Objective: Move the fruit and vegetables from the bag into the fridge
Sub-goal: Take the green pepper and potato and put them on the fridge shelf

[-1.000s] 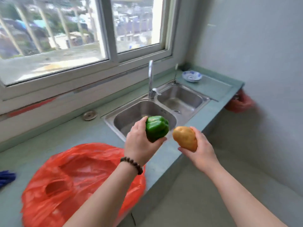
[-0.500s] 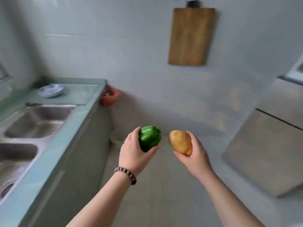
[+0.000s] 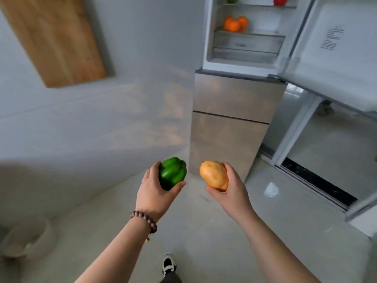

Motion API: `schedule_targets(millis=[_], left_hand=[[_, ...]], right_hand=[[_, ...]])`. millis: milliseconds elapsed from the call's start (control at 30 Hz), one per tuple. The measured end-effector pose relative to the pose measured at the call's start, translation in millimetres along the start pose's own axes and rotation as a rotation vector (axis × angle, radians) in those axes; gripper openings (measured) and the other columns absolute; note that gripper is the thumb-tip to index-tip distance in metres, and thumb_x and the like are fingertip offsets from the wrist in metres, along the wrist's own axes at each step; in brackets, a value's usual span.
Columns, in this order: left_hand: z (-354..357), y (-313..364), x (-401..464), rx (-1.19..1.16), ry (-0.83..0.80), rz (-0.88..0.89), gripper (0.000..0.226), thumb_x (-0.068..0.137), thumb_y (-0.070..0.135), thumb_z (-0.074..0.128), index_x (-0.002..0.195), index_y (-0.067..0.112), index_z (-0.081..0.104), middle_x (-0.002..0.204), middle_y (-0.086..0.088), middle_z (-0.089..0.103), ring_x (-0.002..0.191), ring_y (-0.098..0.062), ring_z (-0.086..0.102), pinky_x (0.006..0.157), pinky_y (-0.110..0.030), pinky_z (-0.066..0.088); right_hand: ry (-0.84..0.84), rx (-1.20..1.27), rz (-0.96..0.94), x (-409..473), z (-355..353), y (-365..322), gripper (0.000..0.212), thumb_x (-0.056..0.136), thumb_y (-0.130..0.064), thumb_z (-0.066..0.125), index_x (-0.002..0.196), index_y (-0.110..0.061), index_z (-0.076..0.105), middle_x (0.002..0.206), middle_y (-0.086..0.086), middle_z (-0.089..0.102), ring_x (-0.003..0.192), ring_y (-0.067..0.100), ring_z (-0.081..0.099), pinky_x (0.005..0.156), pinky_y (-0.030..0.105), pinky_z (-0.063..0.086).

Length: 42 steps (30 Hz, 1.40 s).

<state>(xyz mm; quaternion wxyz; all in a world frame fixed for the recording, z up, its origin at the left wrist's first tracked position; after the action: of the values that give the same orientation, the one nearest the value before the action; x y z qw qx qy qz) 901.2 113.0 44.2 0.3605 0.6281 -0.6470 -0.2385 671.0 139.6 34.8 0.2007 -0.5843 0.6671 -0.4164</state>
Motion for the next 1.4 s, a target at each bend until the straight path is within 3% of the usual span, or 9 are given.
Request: schedule_targets(millis=[167,333,767,967,1100,1233,1400], left_hand=[[57,21,90,-0.058,-0.104,0.062,0.09,0.065,0.053,0.076,0.139,0.021,0.035,0.132,0.0,0.047,0.116,-0.019,0.051,0.095,-0.031,0.043],[89,54,211,-0.156,-0.158,0.14,0.091,0.061,0.051,0.079,0.137,0.024,0.038,0.124,0.003,0.044,0.102,-0.008,0.046,0.09,-0.021,0.039],[187,173,462,-0.375,-0.184,0.246,0.079,0.072,0.04,0.075,0.138,0.022,0.035,0.123,0.002,0.04,0.108,-0.011,0.045,0.099,-0.031,0.04],[242,236,552,-0.461,-0.183,0.354,0.069,0.08,0.044,0.066,0.139,0.027,0.034,0.13,0.002,0.046,0.115,-0.01,0.049,0.1,-0.033,0.044],[263,297,610,-0.512,-0.164,0.428,0.062,0.084,0.03,0.067,0.138,0.028,0.036,0.128,0.006,0.05,0.115,-0.008,0.051,0.1,-0.033,0.045],[263,360,664,-0.58,-0.098,0.486,0.067,0.064,0.029,0.083,0.121,0.023,0.048,0.11,0.01,0.061,0.097,-0.005,0.062,0.075,-0.016,0.052],[251,441,724,-0.639,-0.056,0.62,0.049,0.056,0.043,0.082,0.097,0.028,0.06,0.096,0.003,0.069,0.086,-0.012,0.065,0.073,-0.024,0.054]], right_hand=[[0.068,-0.015,0.05,88,-13,31,0.081,0.071,-0.032,0.078,0.138,-0.022,0.033,0.133,-0.004,0.046,0.117,0.014,0.047,0.087,0.019,0.034],[0.104,-0.04,0.044,220,-17,33,0.082,0.068,-0.036,0.078,0.136,-0.024,0.035,0.133,-0.003,0.047,0.117,0.016,0.049,0.093,0.028,0.042],[0.289,-0.08,0.076,466,-100,74,0.083,0.069,-0.039,0.077,0.138,-0.027,0.032,0.133,-0.003,0.047,0.114,0.016,0.049,0.093,0.029,0.041],[0.34,-0.049,-0.029,588,-143,90,0.084,0.07,-0.038,0.077,0.138,-0.028,0.03,0.135,-0.003,0.043,0.112,0.011,0.045,0.09,0.026,0.036],[0.383,-0.047,-0.077,661,-183,95,0.082,0.072,-0.034,0.076,0.139,-0.025,0.03,0.134,-0.003,0.045,0.11,0.012,0.046,0.088,0.023,0.034],[0.467,-0.05,-0.085,721,-221,99,0.08,0.071,-0.037,0.076,0.138,-0.025,0.032,0.131,0.0,0.049,0.112,0.019,0.051,0.086,0.025,0.037],[0.513,-0.029,-0.087,770,-243,103,0.082,0.069,-0.044,0.075,0.137,-0.03,0.031,0.131,-0.002,0.048,0.112,0.02,0.052,0.092,0.037,0.047]])
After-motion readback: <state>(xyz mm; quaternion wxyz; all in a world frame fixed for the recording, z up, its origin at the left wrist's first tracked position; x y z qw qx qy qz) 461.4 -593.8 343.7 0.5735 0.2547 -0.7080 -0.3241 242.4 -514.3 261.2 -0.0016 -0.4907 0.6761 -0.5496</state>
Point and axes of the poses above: each hand's wrist, its own x-axis towards the middle knuckle, its own z-axis out of the palm, y = z × x, the point moved 9 cm from there along x, towards the middle knuckle
